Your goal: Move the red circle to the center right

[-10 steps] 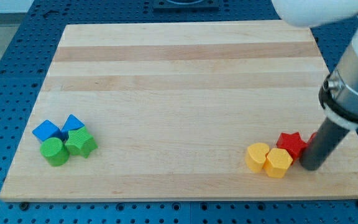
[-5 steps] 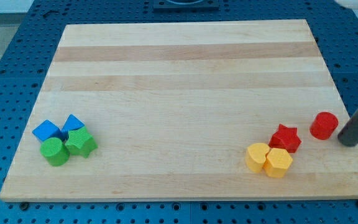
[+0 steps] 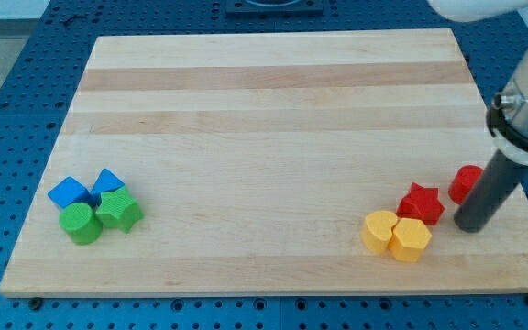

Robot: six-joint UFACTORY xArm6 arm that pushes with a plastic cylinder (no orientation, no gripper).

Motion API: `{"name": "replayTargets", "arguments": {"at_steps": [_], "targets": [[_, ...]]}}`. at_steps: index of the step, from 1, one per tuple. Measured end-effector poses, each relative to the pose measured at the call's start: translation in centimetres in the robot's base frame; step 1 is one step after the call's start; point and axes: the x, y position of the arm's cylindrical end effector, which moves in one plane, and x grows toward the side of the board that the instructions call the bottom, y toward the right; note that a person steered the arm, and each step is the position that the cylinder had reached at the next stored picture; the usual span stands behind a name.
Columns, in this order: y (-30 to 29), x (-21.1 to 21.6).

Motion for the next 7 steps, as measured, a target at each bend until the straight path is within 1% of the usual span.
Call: {"name": "replayTargets", "arguments": {"at_steps": [1,2,3,4,5,6,7], "targets": [[1.0,-4.1],[1.0,-5.1],[1.0,-4.3],[3.0,-5.0],[4.4,-6.9],[1.4,-7.1],[1.3,-9.0]]}}
